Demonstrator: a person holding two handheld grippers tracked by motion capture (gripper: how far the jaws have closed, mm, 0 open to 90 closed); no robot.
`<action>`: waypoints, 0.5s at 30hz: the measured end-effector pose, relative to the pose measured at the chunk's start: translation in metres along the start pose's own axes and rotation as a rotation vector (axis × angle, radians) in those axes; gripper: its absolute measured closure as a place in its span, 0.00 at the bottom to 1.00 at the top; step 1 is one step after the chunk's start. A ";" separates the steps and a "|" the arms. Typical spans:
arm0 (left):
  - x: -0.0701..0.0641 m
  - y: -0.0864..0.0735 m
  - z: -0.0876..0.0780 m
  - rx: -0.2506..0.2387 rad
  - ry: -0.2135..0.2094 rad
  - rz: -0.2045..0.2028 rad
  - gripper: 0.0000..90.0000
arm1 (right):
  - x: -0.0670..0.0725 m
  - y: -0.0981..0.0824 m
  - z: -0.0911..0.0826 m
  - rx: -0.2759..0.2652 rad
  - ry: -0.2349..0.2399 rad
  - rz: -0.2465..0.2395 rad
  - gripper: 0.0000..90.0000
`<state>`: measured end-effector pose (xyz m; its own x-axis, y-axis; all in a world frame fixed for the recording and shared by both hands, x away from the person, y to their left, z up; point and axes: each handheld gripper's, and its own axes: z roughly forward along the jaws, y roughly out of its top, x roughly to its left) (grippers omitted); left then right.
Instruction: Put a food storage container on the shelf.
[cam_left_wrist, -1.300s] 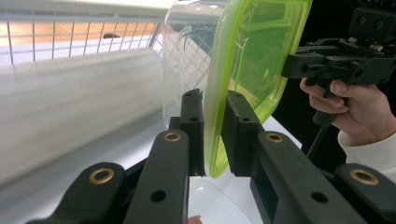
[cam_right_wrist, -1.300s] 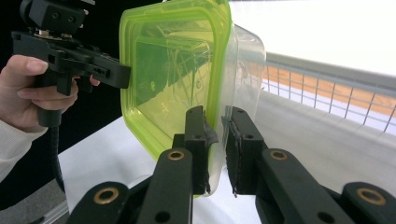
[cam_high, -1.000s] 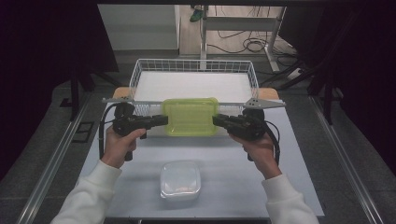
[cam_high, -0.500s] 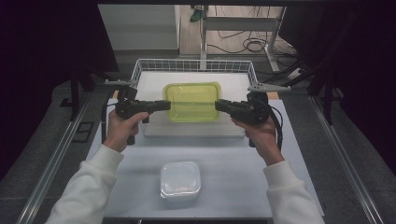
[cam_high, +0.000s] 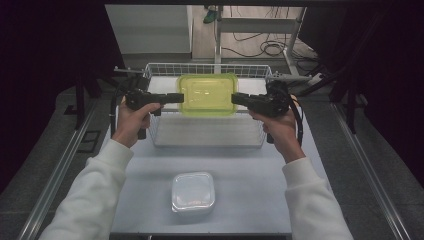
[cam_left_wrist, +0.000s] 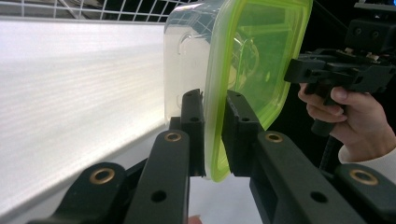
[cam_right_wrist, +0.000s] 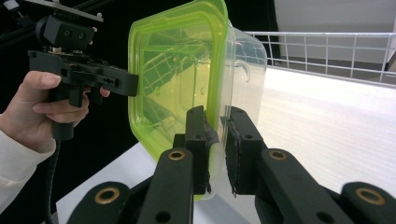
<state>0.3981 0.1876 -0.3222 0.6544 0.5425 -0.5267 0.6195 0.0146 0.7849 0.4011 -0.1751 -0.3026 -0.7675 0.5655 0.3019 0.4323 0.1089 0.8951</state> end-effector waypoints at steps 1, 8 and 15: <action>0.001 0.003 0.001 0.001 0.000 -0.006 0.89 | -0.001 0.002 0.000 0.004 0.001 0.003 0.89; 0.009 0.016 0.009 0.022 0.000 -0.032 0.89 | -0.010 0.010 0.004 0.008 -0.011 0.036 0.89; 0.017 0.024 0.016 0.049 0.014 -0.067 0.89 | -0.022 0.012 0.011 0.026 -0.011 0.108 0.89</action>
<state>0.4309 0.1833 -0.3174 0.6049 0.5532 -0.5728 0.6826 0.0102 0.7307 0.4284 -0.1776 -0.3017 -0.7107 0.5840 0.3922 0.5242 0.0679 0.8489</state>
